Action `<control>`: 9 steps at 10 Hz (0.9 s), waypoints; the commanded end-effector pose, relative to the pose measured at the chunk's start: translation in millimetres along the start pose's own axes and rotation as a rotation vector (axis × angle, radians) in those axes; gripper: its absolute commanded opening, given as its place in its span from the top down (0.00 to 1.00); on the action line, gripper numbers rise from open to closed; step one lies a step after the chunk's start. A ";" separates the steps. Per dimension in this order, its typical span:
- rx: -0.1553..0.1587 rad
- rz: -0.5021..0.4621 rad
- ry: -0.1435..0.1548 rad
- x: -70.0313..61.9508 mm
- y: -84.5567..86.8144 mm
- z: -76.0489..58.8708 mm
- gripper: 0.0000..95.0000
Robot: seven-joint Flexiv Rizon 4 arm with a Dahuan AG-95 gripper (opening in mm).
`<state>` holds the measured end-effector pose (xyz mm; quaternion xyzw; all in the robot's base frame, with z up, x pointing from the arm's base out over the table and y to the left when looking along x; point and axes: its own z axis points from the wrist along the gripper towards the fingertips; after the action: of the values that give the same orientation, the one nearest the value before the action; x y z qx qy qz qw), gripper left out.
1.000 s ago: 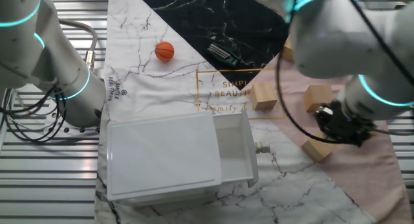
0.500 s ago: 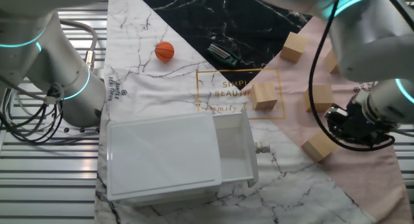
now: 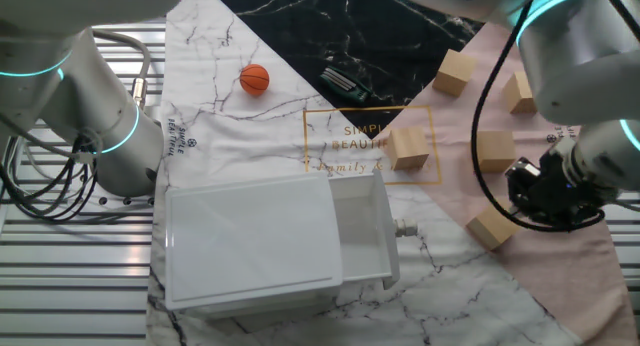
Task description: Stack the blocks into a pyramid shape
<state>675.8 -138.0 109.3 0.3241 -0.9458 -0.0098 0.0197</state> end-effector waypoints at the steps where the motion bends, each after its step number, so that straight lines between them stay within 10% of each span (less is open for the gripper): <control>1: 0.051 0.056 -0.036 8.3 2.0 1.2 1.00; 5: 0.046 0.034 -0.037 8.5 2.0 1.4 1.00; 8: 0.037 0.028 -0.049 8.9 2.1 1.7 0.20; 9: 0.026 0.039 -0.057 11.4 2.8 3.8 0.20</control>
<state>664.7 -143.5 105.5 0.3090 -0.9510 -0.0077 -0.0089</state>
